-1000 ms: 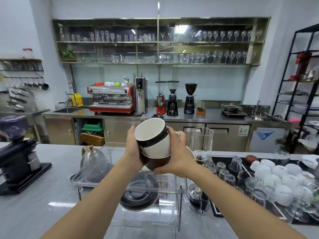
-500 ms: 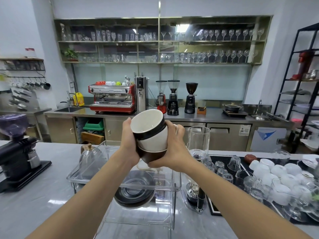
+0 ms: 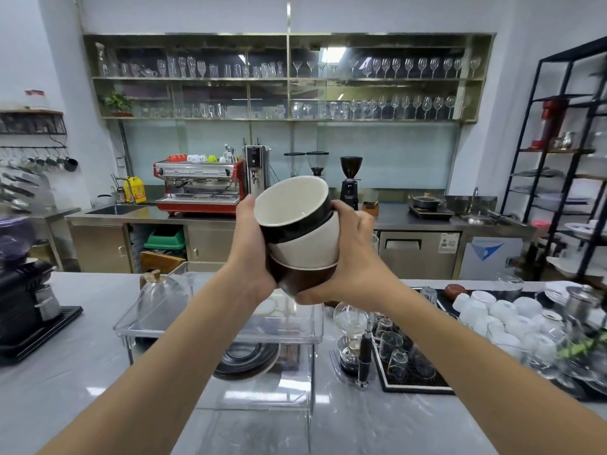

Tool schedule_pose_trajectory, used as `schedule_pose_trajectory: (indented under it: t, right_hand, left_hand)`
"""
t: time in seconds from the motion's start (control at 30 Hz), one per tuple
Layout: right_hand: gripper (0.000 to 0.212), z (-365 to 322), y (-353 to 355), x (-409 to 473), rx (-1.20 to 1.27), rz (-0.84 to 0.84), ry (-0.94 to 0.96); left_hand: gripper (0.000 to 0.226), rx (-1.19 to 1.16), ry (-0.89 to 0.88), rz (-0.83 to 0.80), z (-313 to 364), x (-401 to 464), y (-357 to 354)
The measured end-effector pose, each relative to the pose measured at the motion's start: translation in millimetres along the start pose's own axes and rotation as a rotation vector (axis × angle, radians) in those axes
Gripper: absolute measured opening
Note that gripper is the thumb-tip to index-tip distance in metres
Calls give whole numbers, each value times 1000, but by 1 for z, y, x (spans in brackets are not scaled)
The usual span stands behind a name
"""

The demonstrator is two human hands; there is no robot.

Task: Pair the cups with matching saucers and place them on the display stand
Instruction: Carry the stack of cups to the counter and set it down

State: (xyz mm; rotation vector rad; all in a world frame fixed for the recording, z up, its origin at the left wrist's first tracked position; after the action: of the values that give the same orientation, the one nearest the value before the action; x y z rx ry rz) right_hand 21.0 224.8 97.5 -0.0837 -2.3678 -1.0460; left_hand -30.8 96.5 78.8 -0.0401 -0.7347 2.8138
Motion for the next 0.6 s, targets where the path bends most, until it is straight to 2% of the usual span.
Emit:
schedule_pose_trajectory:
  t: [0.23, 0.6]
  right_hand:
    - [134, -12, 32, -44, -12, 54, 24]
    - [130, -1, 19, -104, 76, 55, -5]
  left_hand:
    - [74, -2, -50, -82, -5, -41, -30]
    - [68, 15, -13, -101, -52, -77, -23]
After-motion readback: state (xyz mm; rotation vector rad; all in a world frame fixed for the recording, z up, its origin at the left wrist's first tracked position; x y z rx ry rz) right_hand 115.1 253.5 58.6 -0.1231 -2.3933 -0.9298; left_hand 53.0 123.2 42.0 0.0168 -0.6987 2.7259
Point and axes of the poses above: each hand's wrist, its own x-axis towards the middle knuckle, its own y-axis out of the back of the hand, z = x × y, the point moved 8 cm from there along x, towards the middle knuckle, and after that the axes turned 3 degrees about -z, right-handed, at the moved point
